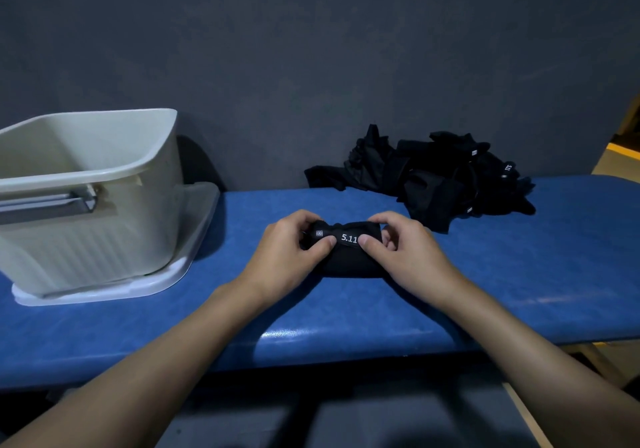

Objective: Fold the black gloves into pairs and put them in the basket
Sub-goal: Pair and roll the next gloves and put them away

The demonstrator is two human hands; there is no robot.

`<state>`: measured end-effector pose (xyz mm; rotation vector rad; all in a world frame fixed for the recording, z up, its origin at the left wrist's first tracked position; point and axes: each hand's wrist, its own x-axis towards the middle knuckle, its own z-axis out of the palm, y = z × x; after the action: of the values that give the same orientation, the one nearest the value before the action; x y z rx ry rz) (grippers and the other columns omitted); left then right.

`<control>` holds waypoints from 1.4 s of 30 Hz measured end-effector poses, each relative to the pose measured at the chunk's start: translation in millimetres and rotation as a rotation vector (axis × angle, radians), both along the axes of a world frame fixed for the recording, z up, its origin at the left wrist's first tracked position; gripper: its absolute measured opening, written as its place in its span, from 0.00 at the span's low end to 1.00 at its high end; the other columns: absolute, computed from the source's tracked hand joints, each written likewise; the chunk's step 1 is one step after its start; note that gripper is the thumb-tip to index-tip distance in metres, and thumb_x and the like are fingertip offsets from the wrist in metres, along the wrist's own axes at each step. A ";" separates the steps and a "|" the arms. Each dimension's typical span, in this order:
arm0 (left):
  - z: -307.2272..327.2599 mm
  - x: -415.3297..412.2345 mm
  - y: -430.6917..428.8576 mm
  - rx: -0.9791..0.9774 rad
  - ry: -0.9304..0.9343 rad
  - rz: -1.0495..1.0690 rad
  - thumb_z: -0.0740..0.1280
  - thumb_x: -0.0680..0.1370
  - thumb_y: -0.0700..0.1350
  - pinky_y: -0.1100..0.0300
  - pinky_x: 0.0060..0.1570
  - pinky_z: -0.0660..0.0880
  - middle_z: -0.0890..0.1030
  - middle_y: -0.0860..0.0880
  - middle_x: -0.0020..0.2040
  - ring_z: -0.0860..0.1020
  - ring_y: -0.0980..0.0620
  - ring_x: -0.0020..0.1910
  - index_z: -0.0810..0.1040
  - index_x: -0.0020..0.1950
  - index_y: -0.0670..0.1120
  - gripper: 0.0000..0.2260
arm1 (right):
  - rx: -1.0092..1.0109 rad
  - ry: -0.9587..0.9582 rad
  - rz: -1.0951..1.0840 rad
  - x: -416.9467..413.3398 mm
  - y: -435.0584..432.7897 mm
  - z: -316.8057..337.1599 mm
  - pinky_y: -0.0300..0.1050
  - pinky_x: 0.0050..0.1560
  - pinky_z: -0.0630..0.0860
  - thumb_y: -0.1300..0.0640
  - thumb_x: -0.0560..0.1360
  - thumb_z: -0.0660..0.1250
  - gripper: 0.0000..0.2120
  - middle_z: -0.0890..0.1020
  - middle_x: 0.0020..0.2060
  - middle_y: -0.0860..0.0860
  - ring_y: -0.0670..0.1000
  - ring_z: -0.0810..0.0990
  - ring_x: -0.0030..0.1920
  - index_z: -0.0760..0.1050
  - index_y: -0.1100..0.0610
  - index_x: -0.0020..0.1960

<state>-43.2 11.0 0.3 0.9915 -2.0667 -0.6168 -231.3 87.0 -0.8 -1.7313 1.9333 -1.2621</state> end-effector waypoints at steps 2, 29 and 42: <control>-0.4 -1.4 -1.0 0.003 -0.018 0.009 0.73 0.75 0.47 0.71 0.47 0.70 0.81 0.55 0.47 0.78 0.57 0.48 0.80 0.53 0.49 0.08 | 0.003 0.029 -0.023 -0.2 -0.8 -1.2 0.39 0.41 0.72 0.50 0.75 0.71 0.10 0.74 0.37 0.46 0.44 0.73 0.35 0.77 0.50 0.55; -3.6 -0.7 0.0 0.068 0.060 -0.168 0.72 0.69 0.48 0.56 0.56 0.77 0.83 0.56 0.47 0.81 0.57 0.49 0.78 0.51 0.55 0.11 | 0.222 -0.181 0.233 -3.1 0.6 8.6 0.38 0.57 0.76 0.63 0.72 0.73 0.35 0.80 0.54 0.50 0.47 0.81 0.53 0.65 0.46 0.73; 2.7 1.8 4.5 0.056 0.114 -0.207 0.75 0.73 0.37 0.70 0.50 0.73 0.82 0.59 0.46 0.79 0.63 0.47 0.79 0.51 0.53 0.13 | 0.112 -0.286 0.279 0.6 6.7 11.9 0.46 0.52 0.77 0.69 0.71 0.72 0.29 0.77 0.45 0.54 0.47 0.77 0.44 0.70 0.48 0.66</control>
<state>-41.4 15.5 2.9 0.7594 -2.0748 -0.8230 -230.7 93.7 11.2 -1.5975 1.5141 -1.1988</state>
